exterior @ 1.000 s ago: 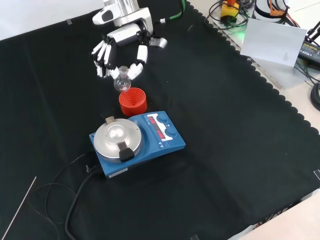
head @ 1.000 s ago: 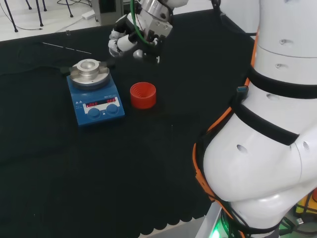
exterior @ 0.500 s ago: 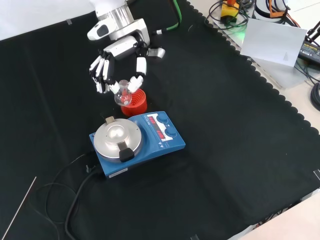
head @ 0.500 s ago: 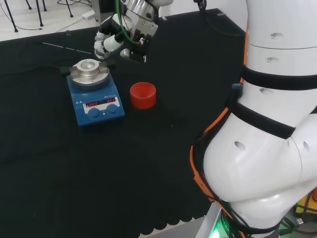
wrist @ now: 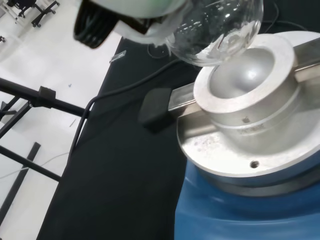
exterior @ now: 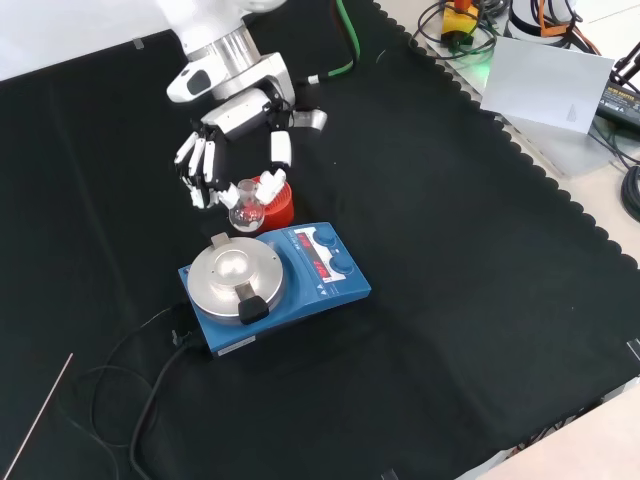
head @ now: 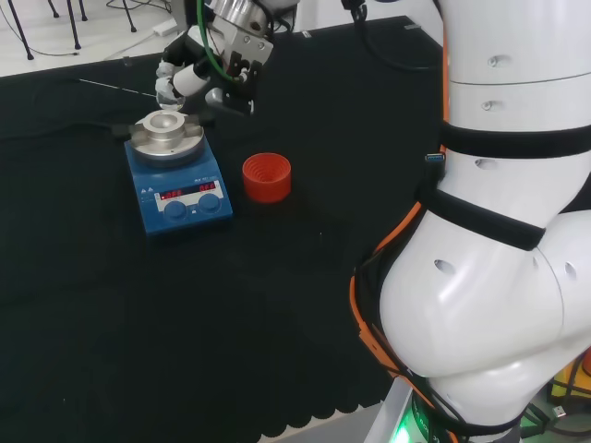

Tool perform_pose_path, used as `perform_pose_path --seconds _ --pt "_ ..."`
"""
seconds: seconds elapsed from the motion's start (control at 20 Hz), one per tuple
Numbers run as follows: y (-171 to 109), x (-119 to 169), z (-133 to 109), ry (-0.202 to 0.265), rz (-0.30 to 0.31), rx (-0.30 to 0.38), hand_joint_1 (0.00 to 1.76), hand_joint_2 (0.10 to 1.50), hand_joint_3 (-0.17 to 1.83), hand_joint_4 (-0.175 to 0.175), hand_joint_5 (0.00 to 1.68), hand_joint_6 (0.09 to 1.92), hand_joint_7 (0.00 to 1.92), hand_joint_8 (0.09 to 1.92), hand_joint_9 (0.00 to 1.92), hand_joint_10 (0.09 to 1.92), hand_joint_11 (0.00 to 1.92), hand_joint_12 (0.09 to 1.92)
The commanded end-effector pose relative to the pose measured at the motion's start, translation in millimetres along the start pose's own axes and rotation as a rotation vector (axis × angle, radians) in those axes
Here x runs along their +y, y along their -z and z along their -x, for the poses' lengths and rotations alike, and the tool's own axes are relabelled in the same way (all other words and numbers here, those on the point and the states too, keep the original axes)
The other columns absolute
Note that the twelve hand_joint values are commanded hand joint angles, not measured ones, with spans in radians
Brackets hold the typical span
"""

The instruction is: Place the round-bottom flask on the heater.

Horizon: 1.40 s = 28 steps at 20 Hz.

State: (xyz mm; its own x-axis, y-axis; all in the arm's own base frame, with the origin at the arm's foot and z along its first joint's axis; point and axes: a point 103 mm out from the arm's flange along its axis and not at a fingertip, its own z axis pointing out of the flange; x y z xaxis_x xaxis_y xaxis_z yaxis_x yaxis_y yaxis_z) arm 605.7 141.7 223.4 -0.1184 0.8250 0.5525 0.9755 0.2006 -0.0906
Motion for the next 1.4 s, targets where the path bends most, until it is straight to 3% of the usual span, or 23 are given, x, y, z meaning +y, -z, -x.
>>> perform_pose_path --seconds 0.05,1.4 --pt "-13.9 9.6 -8.6 0.014 -0.037 -0.005 1.08 0.65 0.87 0.151 1.08 1.1 0.6 0.54 0.76 0.48 0.32 1.3" --pt "-34.0 39.2 10.0 -0.006 -0.075 -0.015 1.08 0.64 0.88 0.155 1.09 1.1 0.6 0.55 0.75 0.48 0.32 1.3"
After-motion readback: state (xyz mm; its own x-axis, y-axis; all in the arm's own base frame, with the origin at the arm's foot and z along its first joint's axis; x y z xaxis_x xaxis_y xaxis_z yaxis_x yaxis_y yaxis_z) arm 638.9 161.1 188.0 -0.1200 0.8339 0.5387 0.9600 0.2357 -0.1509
